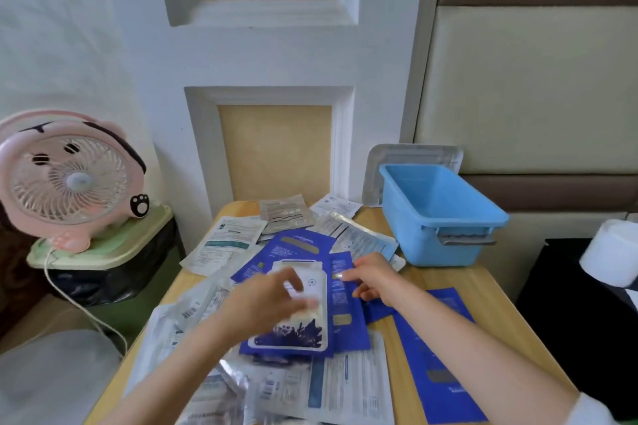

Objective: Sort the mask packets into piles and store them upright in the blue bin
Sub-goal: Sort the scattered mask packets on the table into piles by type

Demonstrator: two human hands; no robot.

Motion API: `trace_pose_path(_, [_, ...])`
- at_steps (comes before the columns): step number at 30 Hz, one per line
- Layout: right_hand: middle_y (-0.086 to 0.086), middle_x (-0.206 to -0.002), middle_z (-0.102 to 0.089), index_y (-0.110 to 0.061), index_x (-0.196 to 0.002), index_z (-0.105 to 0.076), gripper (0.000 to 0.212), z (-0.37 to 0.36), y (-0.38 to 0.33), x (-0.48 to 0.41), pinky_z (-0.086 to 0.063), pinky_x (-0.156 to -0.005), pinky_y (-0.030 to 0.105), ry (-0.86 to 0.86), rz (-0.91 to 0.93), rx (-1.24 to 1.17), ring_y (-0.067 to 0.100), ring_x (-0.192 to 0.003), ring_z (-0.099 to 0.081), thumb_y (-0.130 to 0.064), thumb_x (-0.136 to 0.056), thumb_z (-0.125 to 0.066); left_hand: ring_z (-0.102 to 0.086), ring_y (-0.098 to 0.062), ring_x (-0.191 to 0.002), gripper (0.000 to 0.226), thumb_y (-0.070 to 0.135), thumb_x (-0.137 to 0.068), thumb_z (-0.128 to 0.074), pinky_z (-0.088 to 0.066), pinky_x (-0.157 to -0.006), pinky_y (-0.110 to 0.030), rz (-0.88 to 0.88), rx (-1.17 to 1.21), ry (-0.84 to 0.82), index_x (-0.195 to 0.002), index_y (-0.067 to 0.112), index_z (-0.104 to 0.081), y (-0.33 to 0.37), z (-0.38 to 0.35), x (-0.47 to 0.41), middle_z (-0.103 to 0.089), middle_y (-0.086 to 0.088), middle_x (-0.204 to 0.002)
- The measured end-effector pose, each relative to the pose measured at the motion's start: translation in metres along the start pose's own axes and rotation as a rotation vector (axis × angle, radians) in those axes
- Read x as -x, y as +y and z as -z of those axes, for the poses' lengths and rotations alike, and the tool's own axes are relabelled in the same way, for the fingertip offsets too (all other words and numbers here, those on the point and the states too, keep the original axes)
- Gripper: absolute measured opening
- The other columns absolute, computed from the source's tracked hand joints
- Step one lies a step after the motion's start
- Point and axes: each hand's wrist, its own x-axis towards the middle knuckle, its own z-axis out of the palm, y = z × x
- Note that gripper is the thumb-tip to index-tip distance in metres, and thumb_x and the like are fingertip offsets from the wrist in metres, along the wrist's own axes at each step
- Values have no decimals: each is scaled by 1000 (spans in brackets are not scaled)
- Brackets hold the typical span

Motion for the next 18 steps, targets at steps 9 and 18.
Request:
trace_pose_path(9, [11,-63,-60,-4,-88,-54,12,20,-16,18,-42,-34,19,85,172,-29,9,-32,-56,-6,-86,-65,-41,-26,-118,102,81,-55,-58,-41,-93,-35,408,-255,309,-122,9,-35,-3,-39,-37,-38,-8,-125])
trace_pose_path(18, [11,-89,-74,-7,-91,-71,51,39,-41,45,-53,-84,26,-57,671,-256,19,-87,-71,-43,-95,-34,-43,-26,-112,87,71,-67,-60,-39,-89,-31,412,-284,378,-123,10,-34,-10,-41,-37,-40,-9,-123])
